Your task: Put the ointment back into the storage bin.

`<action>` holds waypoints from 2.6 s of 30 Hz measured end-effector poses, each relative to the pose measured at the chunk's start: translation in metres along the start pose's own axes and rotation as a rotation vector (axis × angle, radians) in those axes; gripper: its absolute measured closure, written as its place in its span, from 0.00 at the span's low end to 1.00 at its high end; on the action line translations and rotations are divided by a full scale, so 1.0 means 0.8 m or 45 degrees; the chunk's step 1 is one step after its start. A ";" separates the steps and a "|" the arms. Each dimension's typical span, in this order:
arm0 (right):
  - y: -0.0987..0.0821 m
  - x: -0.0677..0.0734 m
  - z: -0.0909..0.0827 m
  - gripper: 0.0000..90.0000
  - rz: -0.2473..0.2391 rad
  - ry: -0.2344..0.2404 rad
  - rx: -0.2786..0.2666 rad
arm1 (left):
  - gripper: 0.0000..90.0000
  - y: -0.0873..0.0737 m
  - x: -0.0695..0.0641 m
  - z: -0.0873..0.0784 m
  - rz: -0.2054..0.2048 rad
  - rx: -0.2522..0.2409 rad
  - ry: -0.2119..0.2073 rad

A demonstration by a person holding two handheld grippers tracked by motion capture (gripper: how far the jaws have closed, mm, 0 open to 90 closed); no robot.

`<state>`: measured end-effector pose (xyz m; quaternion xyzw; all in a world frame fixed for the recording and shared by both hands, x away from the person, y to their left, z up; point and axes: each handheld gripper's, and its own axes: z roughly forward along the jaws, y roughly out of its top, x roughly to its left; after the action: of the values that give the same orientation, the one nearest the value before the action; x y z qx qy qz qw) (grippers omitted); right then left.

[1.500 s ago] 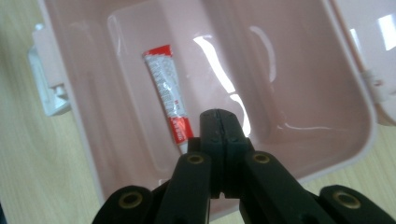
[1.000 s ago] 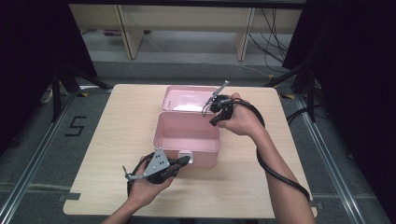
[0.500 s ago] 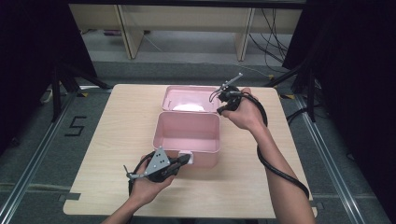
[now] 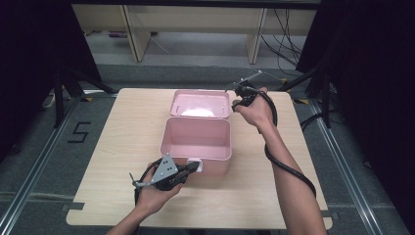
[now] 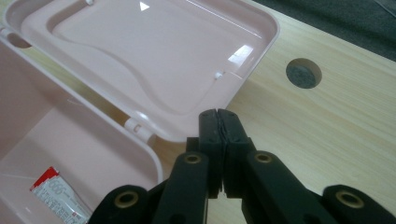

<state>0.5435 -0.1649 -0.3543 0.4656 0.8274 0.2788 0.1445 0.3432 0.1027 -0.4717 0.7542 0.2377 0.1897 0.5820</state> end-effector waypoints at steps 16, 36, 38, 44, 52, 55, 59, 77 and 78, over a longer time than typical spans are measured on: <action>0.028 -0.027 0.034 0.90 0.170 -0.059 -0.041 | 1.00 0.001 0.000 0.000 -0.013 0.013 -0.006; 0.040 -0.029 0.078 0.85 0.288 -0.069 0.021 | 1.00 0.001 0.001 0.000 -0.013 0.012 -0.010; 0.041 -0.029 0.081 0.85 0.295 -0.081 0.023 | 1.00 0.001 0.001 0.000 -0.014 0.012 -0.011; 0.045 -0.029 0.085 0.85 0.281 -0.086 0.024 | 1.00 0.001 0.001 0.000 -0.015 0.012 -0.010; 0.046 -0.026 0.093 0.87 0.324 -0.124 0.046 | 1.00 0.001 0.002 0.000 -0.015 0.011 -0.014; 0.046 -0.027 0.097 0.87 0.333 -0.134 0.043 | 1.00 0.001 0.002 0.000 -0.016 0.010 -0.014; 0.045 -0.028 0.098 0.88 0.324 -0.133 0.042 | 1.00 0.001 0.002 0.000 -0.017 0.013 -0.015; 0.049 -0.021 0.102 0.90 0.398 -0.174 0.096 | 1.00 0.002 0.002 0.001 -0.016 0.018 -0.019; 0.048 -0.023 0.102 0.90 0.368 -0.176 0.081 | 1.00 0.002 0.002 0.001 -0.015 0.019 -0.019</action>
<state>0.6207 -0.1382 -0.3973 0.6023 0.7483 0.2376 0.1445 0.3450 0.1029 -0.4704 0.7585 0.2392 0.1787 0.5793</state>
